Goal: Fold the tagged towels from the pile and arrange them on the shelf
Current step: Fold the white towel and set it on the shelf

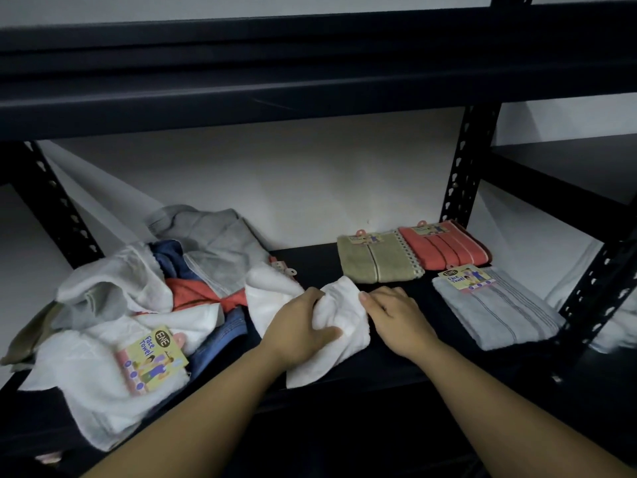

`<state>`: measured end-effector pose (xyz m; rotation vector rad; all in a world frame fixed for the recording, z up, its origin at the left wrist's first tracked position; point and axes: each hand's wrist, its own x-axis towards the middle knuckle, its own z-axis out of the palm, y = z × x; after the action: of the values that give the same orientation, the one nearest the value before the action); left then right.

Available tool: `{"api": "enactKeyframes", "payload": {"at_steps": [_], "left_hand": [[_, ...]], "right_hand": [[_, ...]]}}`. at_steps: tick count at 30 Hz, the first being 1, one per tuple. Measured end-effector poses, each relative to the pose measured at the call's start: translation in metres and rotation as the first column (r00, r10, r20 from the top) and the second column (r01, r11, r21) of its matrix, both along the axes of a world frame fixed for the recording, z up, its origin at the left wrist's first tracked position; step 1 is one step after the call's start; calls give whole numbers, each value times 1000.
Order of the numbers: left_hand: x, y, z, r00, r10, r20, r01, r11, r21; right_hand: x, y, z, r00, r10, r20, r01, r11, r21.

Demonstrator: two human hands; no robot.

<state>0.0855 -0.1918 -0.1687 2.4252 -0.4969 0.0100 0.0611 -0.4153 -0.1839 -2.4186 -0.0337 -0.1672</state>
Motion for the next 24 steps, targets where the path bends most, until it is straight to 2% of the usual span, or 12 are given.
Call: {"api": "enactKeyframes", "payload": {"at_steps": [3, 6, 9, 14, 17, 19, 21, 22, 24], "left_hand": [[-10, 3, 6, 1000, 11, -25, -16, 984, -177], [-19, 6, 15, 999, 19, -51, -37, 924, -381], [-24, 6, 22, 999, -27, -27, 11, 878, -479], [-29, 2, 32, 995, -92, -45, 52, 829, -557], [-30, 1, 44, 994, -106, -36, 56, 747, -662], [-30, -1, 63, 998, -65, -21, 28, 673, -739], [-31, -2, 90, 1000, -30, 4, 22, 638, -770], [-32, -1, 103, 999, -33, 30, 45, 648, -761], [-34, 1, 129, 995, -32, 99, 89, 757, -648]], "right_hand": [[-1, 1, 4, 999, -27, 32, 18, 969, 248], [-2, 3, 19, 999, -44, 15, 29, 844, 536], [-2, 8, 34, 1000, 12, -27, 10, 718, 696], [-9, 14, 64, 996, 15, 87, -74, 690, 720], [-17, 11, 88, 986, -14, 167, -98, 763, 639], [-22, 9, 105, 971, 10, 238, -149, 804, 575], [-29, 9, 122, 957, 50, 287, -194, 844, 500], [-33, 9, 131, 952, 67, 299, -203, 868, 453], [-42, 8, 148, 939, 130, 318, -246, 901, 357]]}}
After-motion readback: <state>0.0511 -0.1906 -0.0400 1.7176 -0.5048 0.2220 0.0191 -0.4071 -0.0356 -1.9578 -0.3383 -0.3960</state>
